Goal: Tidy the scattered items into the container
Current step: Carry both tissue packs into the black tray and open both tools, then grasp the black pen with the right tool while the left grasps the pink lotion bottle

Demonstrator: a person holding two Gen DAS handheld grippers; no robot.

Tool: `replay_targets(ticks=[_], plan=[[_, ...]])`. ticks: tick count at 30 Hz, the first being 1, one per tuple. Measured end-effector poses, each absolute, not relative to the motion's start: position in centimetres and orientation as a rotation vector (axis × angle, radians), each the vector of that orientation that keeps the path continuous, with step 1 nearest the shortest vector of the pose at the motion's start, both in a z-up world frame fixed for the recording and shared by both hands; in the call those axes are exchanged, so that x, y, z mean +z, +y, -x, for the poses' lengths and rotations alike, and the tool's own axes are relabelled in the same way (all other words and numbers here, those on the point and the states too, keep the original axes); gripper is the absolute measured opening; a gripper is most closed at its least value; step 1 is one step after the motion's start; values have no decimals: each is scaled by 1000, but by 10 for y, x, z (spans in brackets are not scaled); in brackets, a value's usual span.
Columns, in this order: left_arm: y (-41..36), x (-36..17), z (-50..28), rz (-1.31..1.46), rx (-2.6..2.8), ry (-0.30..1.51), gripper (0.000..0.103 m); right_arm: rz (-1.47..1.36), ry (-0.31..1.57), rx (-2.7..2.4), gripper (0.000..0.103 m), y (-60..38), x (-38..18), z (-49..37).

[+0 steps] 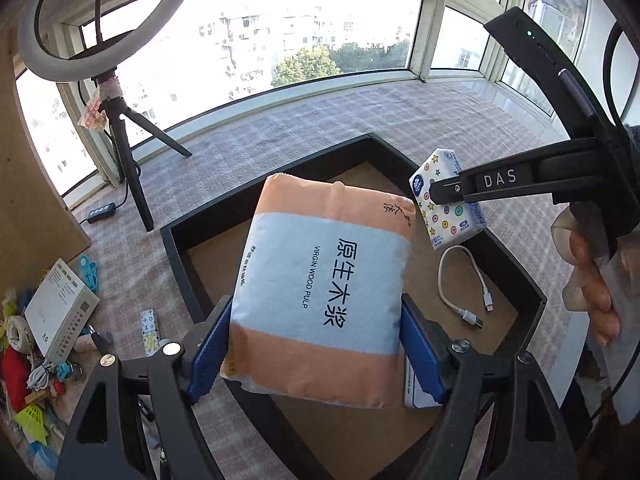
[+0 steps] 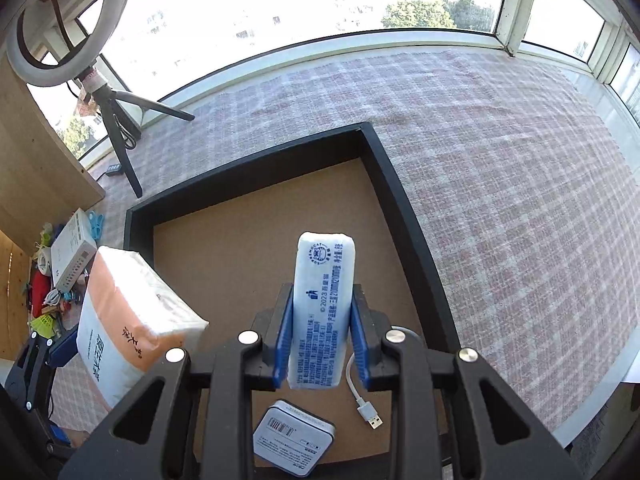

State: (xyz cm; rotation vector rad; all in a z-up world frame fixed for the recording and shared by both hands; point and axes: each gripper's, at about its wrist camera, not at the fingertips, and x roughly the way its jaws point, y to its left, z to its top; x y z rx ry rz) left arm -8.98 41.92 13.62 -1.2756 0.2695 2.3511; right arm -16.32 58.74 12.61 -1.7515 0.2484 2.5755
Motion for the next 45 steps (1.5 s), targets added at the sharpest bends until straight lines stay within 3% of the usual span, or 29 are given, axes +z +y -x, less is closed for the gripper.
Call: replay_targets(ticks=[1,2,4,11,18,24,30,35,42,45], plan=[[425,136,89,1274,2341,286,84,1752,235,2573,36,589,126,165],[429,136,89,1268,2338,302,84,1734,225,2563,51,591,128,165],[433,139,87,1245,2346,333,84,1680,230,2582,56,593,133,165],[408,142,91,1274,2399,323,84,1666,174,2655,56,566,145,171],[335,133,90,1381,2511,249,84,1692,82,2806,56,512,151,171],[242,107,85,1566,2587,62,84,1779,-75,2929,56,442,144,155],[170,71,72,1761,2588,-224,72,1917,-161,3010,55,373,132,152],[155,58,66,1809,2584,-298,69,2037,-270,3022,41,320,115,153],[158,50,73,1817,2558,-389,66,2216,-297,2951,37,275,78,162],[160,44,80,1853,2588,-494,59,2262,-292,2912,32,261,63,169]])
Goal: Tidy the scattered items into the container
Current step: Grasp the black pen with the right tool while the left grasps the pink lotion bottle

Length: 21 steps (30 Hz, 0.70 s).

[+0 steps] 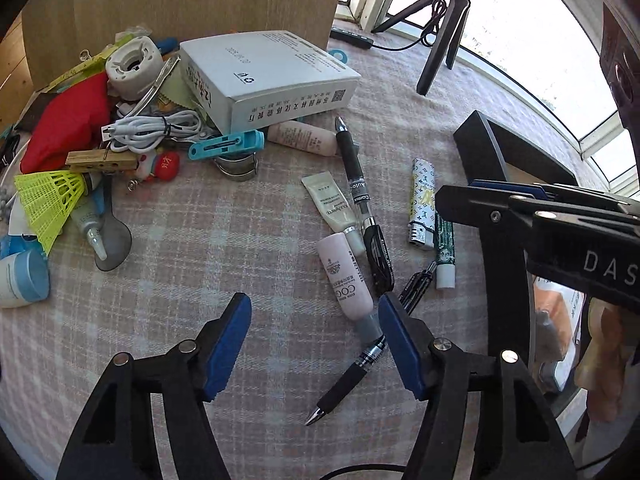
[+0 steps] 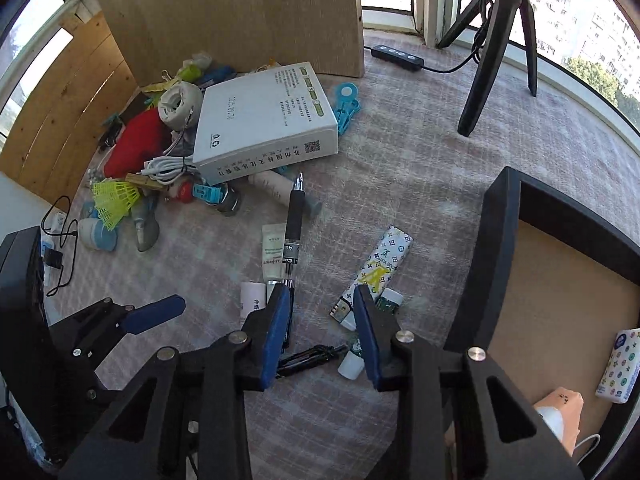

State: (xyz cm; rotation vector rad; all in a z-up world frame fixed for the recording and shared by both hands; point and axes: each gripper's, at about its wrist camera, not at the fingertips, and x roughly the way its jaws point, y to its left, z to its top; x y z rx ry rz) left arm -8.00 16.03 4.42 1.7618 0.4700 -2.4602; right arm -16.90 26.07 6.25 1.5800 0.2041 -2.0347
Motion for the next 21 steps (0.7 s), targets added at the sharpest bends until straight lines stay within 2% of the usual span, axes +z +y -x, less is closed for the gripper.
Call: replay_targets(ticks=[3,12,14,21], plan=[[163,37,87,-1783,-2447,467,56,-1615,168,-2008,32,252,51,177],[162,24,99,-1807,-2419,453,37,-1671,130,-1955,32,235,28,186],[162,21,100,-1810,-2407,451,29,-1681,128,-1947,27,233,24,186],[153,20,100,-1795,-2398,457,19,-1705,122,-1939,20,228,13,190]])
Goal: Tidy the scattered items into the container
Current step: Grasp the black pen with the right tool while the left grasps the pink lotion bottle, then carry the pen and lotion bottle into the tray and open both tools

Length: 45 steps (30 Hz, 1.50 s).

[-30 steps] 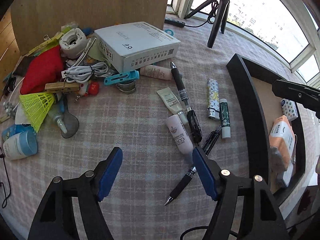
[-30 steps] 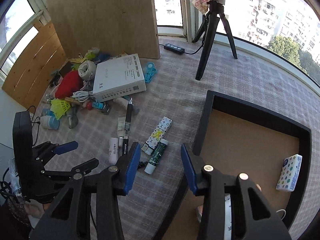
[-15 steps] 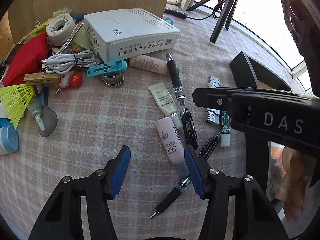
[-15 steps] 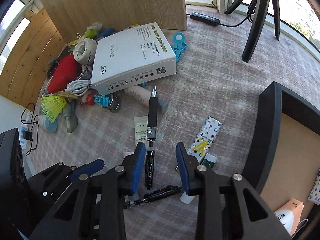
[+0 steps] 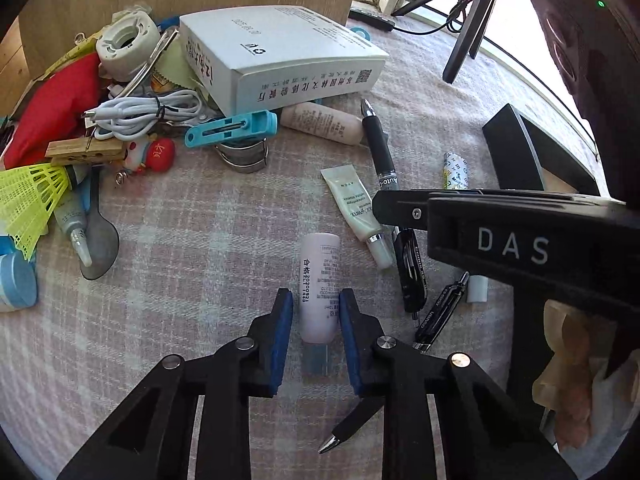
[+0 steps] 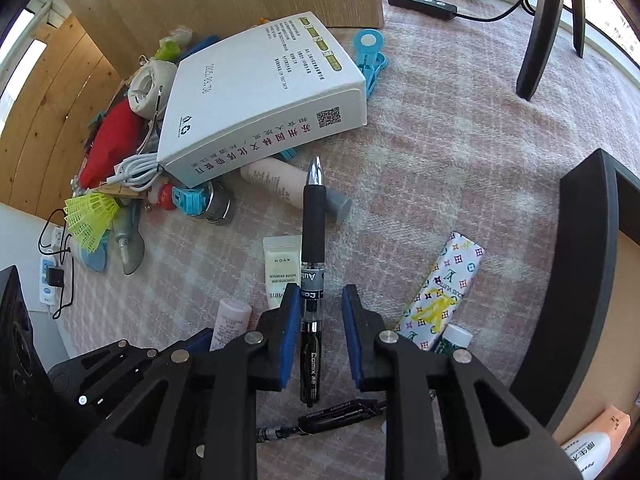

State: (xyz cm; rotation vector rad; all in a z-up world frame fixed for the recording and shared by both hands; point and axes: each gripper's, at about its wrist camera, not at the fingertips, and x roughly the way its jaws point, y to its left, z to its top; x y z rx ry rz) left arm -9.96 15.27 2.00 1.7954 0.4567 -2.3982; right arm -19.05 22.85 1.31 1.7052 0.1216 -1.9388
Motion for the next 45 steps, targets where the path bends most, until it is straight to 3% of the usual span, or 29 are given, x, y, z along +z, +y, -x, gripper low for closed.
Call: replay_targets(ticks=[2,21,31,45], plan=[[150,20,98,-1793,-2406,456,19,-1705,131,-1944,11,227,12,191],[155,60,88,-1719,-2507,479,19,-1652,-72,-2006,11,296,68,186],[228,93,95,-1781,-2678,431,19,-1650,-92,-2198,11,401,102,182],[363,116,86,-1967,-2890,176,19,-1715,-149,-2421,11,527,113,164]])
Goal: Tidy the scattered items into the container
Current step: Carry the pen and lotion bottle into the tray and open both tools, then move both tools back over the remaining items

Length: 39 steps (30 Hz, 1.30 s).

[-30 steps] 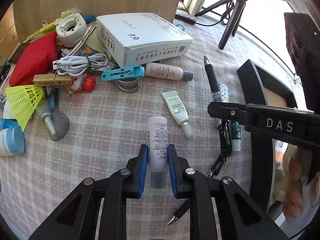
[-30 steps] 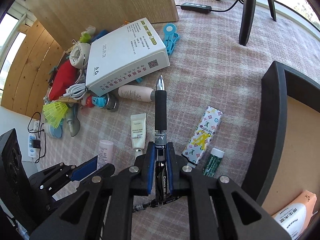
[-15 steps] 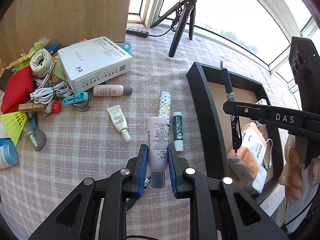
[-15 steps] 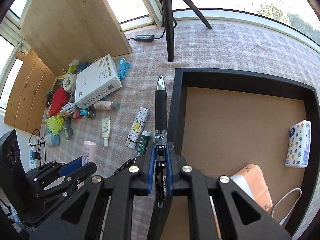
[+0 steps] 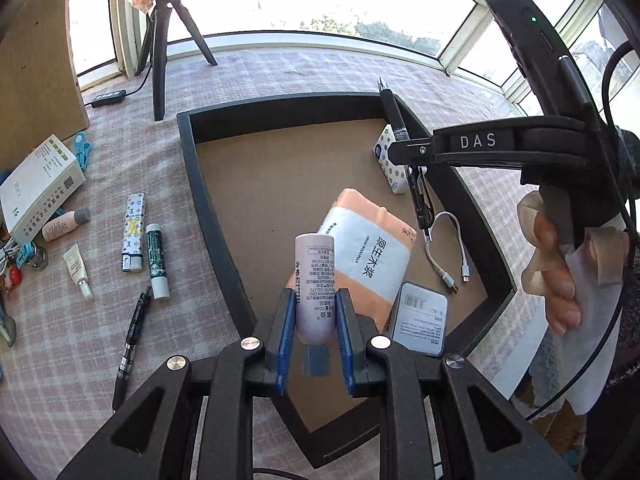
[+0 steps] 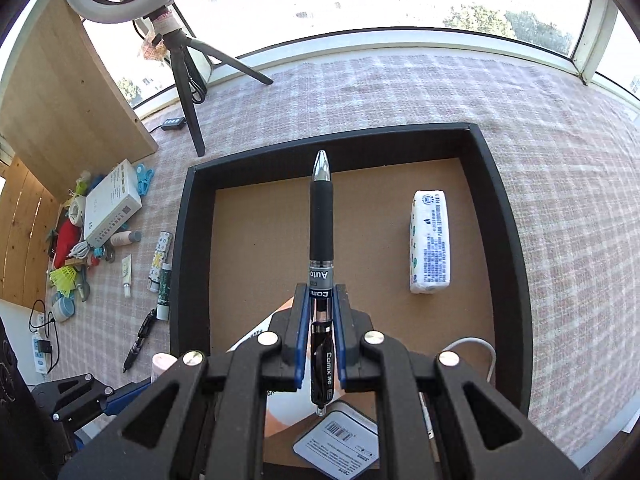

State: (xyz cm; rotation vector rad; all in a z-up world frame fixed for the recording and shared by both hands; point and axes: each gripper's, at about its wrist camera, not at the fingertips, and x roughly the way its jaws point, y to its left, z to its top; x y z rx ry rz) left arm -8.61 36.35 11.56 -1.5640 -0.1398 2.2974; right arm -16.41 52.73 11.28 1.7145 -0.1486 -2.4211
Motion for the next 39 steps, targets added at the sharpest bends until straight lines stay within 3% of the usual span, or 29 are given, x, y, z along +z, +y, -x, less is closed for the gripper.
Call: replay_targets(ticks=[7,9,10,26,39], plan=[[377,111,79,1574,2260,-119,20,-1734,-125,-2413,12,543,109,160],[376,107,81,1603,2248,-137,54,-1752,-114,-2436,31,544,109,160],[375,107,81,1597,2253,-145,74,-1744,-105,-2452,47,544,111,160],[327,99,82,1623,2370,-132,66,-1660,-81,-2403,49,497,119,166],[229,75,71,1720,2422,-137,67,-1549,54,-2223,49,367,125,178]])
